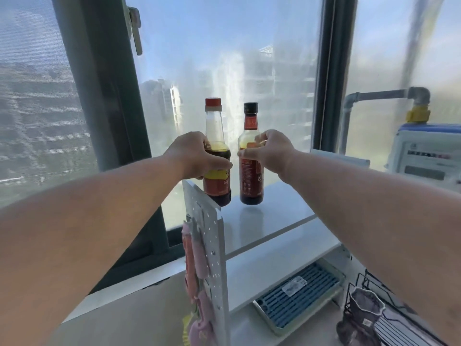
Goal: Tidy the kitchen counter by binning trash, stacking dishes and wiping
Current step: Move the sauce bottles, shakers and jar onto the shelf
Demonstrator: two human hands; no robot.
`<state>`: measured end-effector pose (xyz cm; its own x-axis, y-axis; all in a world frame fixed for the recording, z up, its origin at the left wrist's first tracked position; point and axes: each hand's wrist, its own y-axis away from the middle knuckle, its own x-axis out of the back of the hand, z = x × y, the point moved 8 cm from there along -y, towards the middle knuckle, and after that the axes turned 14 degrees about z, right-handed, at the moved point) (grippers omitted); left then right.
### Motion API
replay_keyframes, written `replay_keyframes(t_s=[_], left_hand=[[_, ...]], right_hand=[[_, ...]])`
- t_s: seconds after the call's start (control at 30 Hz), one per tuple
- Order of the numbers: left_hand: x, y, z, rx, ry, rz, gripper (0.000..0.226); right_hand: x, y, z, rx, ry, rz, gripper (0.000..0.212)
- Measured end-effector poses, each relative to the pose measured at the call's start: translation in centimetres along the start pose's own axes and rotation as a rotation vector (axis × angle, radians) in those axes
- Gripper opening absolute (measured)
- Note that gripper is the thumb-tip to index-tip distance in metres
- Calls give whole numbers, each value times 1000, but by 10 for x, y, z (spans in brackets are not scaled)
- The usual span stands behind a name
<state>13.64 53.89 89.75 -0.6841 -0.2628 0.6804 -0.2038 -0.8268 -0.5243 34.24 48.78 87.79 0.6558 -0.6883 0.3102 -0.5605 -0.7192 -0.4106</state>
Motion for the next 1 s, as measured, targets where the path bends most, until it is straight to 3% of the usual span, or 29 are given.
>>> replay_keyframes(t_s=[0.73,0.9,1.0], left_hand=[[-36,8,-32,149,-18,-64,76],[-15,18,-19,163,141,36,100],[17,64,-16,111,256,264,77]], right_hand=[[-8,-3,30,-29,3,-29,80],[0,7,37,-99,-5,0,89],[19,53,46,-112,-87,98,74]])
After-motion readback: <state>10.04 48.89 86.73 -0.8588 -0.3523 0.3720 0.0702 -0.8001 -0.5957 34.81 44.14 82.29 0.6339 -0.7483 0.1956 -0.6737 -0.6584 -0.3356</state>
